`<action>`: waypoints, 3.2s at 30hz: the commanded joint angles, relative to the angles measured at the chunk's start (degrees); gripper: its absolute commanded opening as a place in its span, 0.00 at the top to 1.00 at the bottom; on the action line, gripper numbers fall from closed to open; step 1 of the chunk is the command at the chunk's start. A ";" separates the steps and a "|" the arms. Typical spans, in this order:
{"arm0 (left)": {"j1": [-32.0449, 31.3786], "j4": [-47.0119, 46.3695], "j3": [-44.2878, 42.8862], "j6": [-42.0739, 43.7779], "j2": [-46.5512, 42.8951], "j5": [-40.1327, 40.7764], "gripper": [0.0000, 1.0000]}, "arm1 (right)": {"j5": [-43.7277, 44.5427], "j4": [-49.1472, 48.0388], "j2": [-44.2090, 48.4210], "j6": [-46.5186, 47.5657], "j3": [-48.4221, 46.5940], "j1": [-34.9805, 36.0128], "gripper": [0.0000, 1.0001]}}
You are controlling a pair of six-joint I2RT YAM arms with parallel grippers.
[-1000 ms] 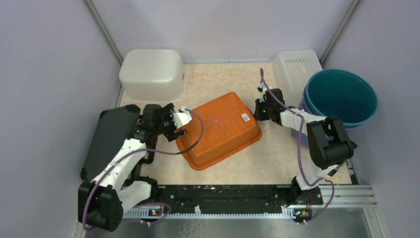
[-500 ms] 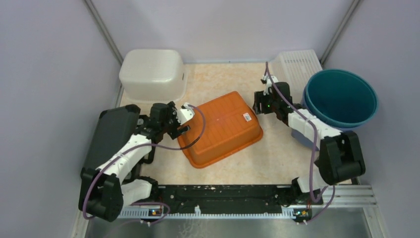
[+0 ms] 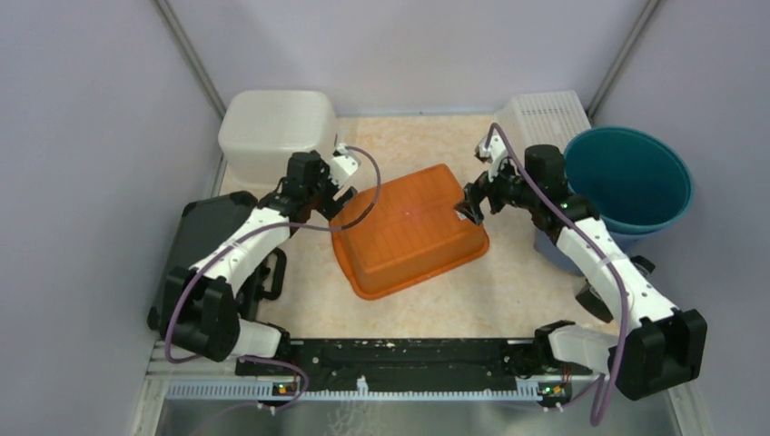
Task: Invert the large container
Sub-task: Move the container to the center of the board.
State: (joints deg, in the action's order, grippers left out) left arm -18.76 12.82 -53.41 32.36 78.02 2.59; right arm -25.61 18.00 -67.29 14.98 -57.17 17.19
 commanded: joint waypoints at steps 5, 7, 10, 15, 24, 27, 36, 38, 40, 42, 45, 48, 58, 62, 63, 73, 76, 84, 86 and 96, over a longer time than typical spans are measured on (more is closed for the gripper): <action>-0.40 5.48 -7.10 -1.35 -7.51 -5.81 0.01 | -16.65 7.93 7.17 13.82 -0.49 2.73 0.01; -0.44 7.66 -6.39 1.08 -11.12 -11.98 0.01 | -17.43 9.91 8.36 17.16 0.11 4.06 0.01; -0.91 11.63 -4.67 4.64 -16.35 -19.02 0.01 | -16.06 11.93 10.12 21.90 1.33 7.70 0.01; -1.95 16.57 0.21 9.91 -21.98 -23.26 0.01 | -11.86 11.05 12.53 25.88 3.84 12.74 0.01; -5.87 20.34 6.17 13.94 -23.93 -20.99 0.01 | -7.39 8.39 12.06 28.62 9.19 14.56 0.01; -7.15 17.18 9.01 13.55 -23.68 -16.94 0.01 | -4.84 7.04 11.75 29.09 11.34 16.43 0.01; -8.65 3.27 12.62 8.75 -18.86 -3.19 0.01 | -0.63 3.30 10.44 28.86 14.47 19.63 0.01; -8.59 0.46 12.62 7.95 -17.72 -0.83 0.01 | 0.01 2.33 10.43 28.46 14.85 19.93 0.01; -8.69 -0.67 11.85 7.11 -16.40 -0.32 0.01 | 0.55 1.84 10.35 28.25 14.86 20.28 0.01; -8.67 -1.29 10.96 6.36 -14.96 -0.75 0.01 | 0.73 1.09 10.39 27.78 15.09 20.44 0.01; -8.81 -4.65 10.92 6.27 -13.15 -0.97 0.01 | 0.82 0.15 10.16 27.91 15.75 20.49 0.01; -8.93 -6.68 9.31 5.97 -9.86 -0.86 0.01 | 0.99 0.26 9.39 28.68 15.57 20.59 0.01; -9.05 -1.35 -0.65 0.49 -2.82 2.87 0.01 | 1.46 1.75 7.07 32.89 13.84 21.79 0.01; -9.05 -1.65 0.25 1.38 -8.24 2.45 0.01 | 1.35 1.69 6.96 34.22 14.08 23.19 0.01; -9.06 -0.74 0.31 2.10 -9.57 1.57 0.01 | 1.35 1.63 6.87 34.58 14.16 23.55 0.01; -8.94 11.71 5.78 9.26 -24.54 -13.50 0.01 | 4.79 -6.63 3.53 34.42 16.19 29.30 0.01; -8.98 13.24 8.07 10.17 -26.99 -16.71 0.01 | 10.54 -12.85 0.91 33.47 17.35 31.85 0.01; -8.89 13.28 9.82 9.56 -27.15 -17.75 0.01 | 18.14 -23.96 -4.86 28.87 18.39 33.42 0.04; -8.76 14.05 9.36 9.34 -27.70 -18.30 0.01 | 20.00 -25.50 -6.11 27.96 18.49 33.45 0.05; -7.54 12.11 13.03 9.07 -31.59 -20.11 0.01 | 29.95 -30.04 -14.99 23.79 16.70 32.98 0.14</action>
State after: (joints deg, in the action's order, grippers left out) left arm -26.74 27.03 -41.30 41.89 47.40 -15.70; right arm -1.10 -8.34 -79.42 41.43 -38.98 50.22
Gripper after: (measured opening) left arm 0.989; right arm 0.874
